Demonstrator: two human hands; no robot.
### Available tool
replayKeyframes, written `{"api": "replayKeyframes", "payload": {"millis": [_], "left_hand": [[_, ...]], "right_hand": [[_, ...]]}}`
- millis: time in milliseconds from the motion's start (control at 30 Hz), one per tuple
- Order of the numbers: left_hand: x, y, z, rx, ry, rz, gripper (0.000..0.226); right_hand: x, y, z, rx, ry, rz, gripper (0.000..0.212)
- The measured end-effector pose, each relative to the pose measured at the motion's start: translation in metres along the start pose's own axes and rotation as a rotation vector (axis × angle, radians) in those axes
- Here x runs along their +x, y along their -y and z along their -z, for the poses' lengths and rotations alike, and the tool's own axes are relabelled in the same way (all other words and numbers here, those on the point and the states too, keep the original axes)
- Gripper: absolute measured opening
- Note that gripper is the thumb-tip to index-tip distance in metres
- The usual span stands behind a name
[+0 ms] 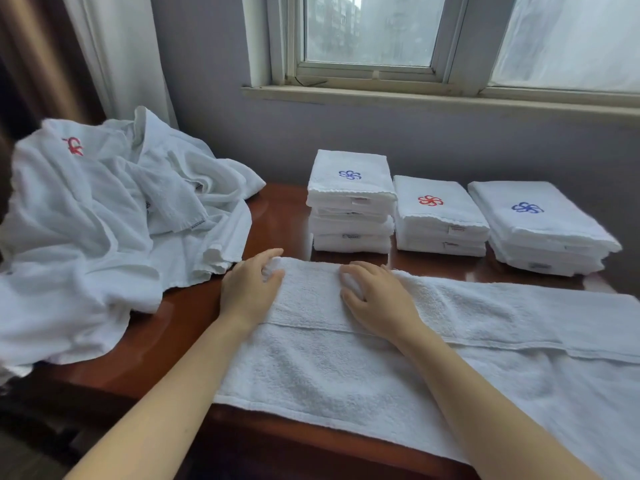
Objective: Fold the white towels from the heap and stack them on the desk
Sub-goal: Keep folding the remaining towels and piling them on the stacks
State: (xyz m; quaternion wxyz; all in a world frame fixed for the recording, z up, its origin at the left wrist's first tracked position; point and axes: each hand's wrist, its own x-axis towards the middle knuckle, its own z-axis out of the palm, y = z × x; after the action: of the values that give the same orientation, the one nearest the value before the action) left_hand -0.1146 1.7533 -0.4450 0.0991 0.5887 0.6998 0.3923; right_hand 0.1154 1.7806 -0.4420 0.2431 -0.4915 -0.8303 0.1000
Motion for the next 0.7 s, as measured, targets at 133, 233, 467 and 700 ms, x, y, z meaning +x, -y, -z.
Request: {"api": "replayKeyframes", "payload": {"millis": [133,233,467,700], "left_hand": [[0.015,-0.003,0.005,-0.169,0.107,0.035,0.018],[0.021,-0.009,0.011,-0.294,0.018,0.008,0.012],[0.029,-0.002,0.036,-0.140,-0.247,0.094,0.020],[0.011,-0.023,0.016,0.137,-0.112,-0.140,0.037]], "right_hand": [[0.000,0.005,0.004,0.025,0.026,-0.007,0.044],[0.003,0.008,0.011,0.050,-0.016,-0.012,0.046],[0.011,0.005,0.026,-0.058,-0.074,-0.081,0.043],[0.003,-0.007,0.021,-0.052,0.063,-0.127,0.044]]}}
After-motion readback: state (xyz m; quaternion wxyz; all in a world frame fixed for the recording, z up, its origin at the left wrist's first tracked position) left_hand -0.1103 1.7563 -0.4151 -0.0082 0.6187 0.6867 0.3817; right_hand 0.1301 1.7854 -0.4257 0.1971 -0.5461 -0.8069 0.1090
